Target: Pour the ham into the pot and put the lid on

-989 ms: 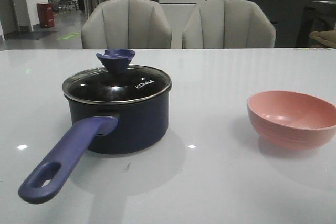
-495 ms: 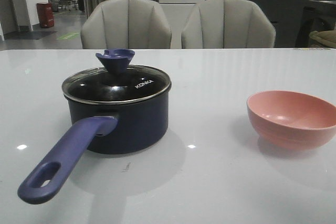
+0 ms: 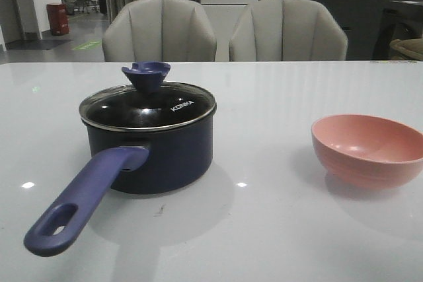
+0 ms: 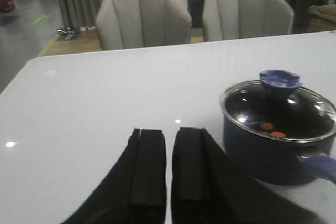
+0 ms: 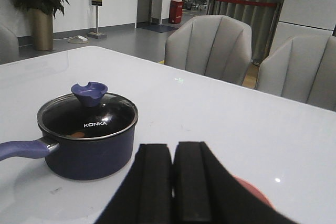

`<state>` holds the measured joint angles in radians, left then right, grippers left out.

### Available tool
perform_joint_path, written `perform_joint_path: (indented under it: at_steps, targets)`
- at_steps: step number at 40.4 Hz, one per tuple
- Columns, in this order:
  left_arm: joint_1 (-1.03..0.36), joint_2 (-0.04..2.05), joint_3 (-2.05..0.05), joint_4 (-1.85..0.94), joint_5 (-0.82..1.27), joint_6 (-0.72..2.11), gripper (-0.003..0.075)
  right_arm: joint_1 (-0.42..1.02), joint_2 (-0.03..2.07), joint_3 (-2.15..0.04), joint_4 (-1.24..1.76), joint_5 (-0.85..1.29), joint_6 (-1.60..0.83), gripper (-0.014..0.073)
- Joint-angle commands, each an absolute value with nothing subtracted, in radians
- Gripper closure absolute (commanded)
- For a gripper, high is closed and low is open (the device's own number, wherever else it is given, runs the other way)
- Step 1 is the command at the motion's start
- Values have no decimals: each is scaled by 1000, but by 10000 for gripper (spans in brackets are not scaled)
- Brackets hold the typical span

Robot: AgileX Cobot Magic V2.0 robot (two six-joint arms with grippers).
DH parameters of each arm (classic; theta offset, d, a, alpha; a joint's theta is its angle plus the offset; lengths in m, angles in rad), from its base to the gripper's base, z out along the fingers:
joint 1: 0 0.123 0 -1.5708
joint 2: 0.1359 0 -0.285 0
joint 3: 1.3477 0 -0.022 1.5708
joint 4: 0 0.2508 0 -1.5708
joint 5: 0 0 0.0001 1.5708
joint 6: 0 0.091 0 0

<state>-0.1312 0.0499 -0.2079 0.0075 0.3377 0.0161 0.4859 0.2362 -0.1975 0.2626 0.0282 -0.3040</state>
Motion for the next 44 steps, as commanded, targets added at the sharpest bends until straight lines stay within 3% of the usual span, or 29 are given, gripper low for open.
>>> perform_joint_path:
  at_steps: [1,9,14,21,33,44]
  targets:
    - [-53,30,-179,7,185,16,607,487,244,-226,258,-60,-310,447]
    - [106,-24,-38,-31,40,16,607,487,244,-226,258,-58,-310,447]
    - [137,-24,18,-38,-10,-22,607,487,244,-226,258,-59,-310,447]
    - [102,-24,26,-28,0,-71,607,487,244,-226,258,-59,-310,447]
    - [-71,-24,26,-10,0,-71,607,487,244,-226,258,-59,-310,447]
    - [-99,-23,26,-10,0,-71,607,487,244,-226,258,-59,-310,447]
